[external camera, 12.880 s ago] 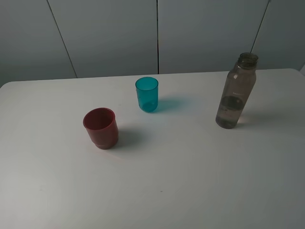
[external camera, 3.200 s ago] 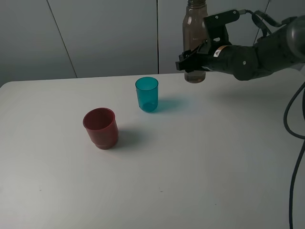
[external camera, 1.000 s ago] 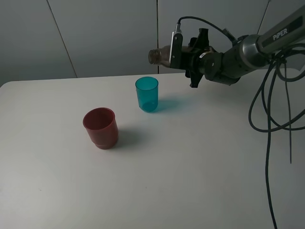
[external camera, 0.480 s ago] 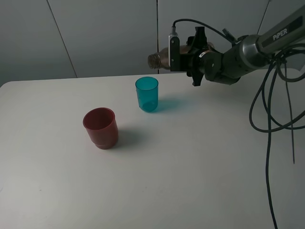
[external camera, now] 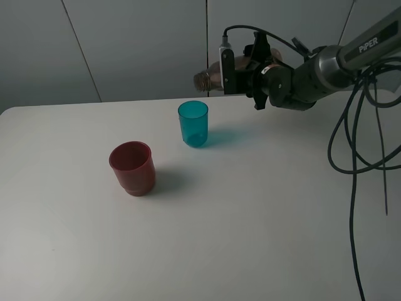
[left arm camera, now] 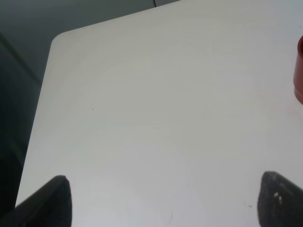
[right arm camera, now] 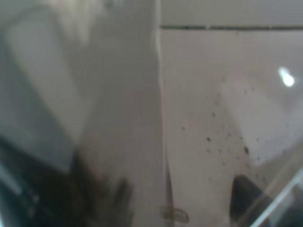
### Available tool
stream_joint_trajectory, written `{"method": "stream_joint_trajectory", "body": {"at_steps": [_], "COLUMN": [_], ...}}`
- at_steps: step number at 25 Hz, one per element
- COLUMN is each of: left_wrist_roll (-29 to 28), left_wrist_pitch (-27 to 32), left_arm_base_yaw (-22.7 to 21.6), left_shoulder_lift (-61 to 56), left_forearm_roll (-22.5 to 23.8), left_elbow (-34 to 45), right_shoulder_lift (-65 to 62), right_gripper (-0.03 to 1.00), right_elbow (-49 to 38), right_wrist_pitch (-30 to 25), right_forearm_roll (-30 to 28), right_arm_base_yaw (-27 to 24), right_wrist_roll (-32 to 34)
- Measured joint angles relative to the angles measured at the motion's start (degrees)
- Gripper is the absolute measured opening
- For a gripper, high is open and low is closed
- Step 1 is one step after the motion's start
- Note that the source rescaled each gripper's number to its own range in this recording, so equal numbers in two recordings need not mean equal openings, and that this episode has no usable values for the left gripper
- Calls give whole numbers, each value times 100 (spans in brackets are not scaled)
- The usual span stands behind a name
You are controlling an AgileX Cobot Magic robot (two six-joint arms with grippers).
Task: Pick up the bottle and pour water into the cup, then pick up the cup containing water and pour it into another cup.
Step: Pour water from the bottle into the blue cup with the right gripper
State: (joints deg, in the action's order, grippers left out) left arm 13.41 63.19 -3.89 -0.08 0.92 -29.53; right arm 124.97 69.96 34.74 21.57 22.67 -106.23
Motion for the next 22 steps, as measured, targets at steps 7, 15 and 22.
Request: {"method": "stream_joint_trajectory", "body": {"at_steps": [7,15,22], "left_wrist_roll": [0,0,0], "left_wrist_pitch": [0,0,0], "left_arm_base_yaw": [0,0,0], "left_shoulder_lift": [0,0,0], "left_forearm_roll": [0,0,0], "left_elbow": [0,0,0], "right_shoulder_lift": [0,0,0], "right_gripper": [0,0,0], "right_elbow": [0,0,0], "right_wrist_pitch": [172,198,268], "right_forearm_roll": [-145,-145,-145], "right_arm_base_yaw": [0,0,0], "right_wrist_roll": [-191,-546,-673]}}
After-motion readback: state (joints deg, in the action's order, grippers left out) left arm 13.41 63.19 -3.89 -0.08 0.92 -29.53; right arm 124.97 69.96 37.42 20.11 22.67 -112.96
